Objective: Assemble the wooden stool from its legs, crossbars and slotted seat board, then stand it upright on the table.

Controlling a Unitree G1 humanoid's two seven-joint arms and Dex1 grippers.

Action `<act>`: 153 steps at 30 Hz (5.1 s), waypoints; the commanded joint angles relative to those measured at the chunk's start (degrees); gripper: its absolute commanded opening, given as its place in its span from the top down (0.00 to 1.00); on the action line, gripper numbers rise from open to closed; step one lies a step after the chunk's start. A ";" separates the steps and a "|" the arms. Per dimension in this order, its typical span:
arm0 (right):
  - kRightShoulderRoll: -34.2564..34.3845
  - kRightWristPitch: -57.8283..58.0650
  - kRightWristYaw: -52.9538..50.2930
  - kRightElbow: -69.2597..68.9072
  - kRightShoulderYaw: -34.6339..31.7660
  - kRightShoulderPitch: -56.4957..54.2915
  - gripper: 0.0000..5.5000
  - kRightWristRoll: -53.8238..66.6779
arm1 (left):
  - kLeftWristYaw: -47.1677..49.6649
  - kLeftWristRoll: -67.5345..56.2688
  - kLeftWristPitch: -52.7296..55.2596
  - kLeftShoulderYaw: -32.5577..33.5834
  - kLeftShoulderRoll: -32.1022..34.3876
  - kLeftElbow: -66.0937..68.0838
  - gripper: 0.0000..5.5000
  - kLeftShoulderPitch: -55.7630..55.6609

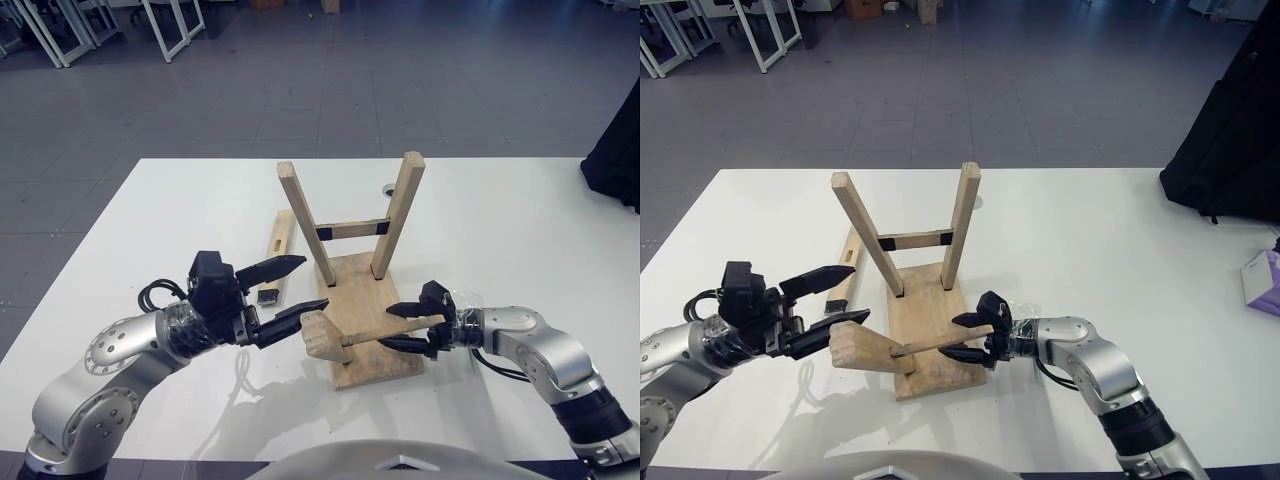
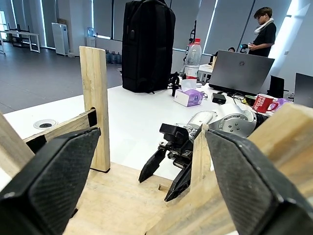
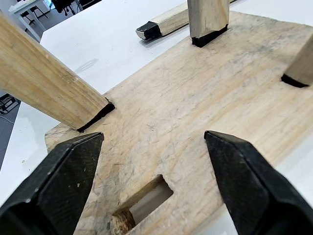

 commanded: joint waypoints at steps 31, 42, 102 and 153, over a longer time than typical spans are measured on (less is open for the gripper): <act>3.75 3.09 -8.55 -9.78 -12.70 7.23 0.31 9.01 | 30.08 33.27 17.73 -10.40 -16.95 35.15 0.28 -19.62; 3.99 2.46 -8.48 -9.07 -12.99 6.94 0.31 9.16 | 26.43 33.55 17.91 -8.37 -18.94 35.00 0.59 -19.26; 16.80 15.99 -10.89 -5.18 -20.78 -11.37 0.40 50.47 | -18.30 -13.78 22.85 -1.92 -8.33 16.81 0.63 -10.65; -15.71 -5.76 25.21 -3.62 -23.93 2.52 0.62 17.80 | -8.52 19.32 6.79 -8.53 -6.71 24.12 0.24 -7.40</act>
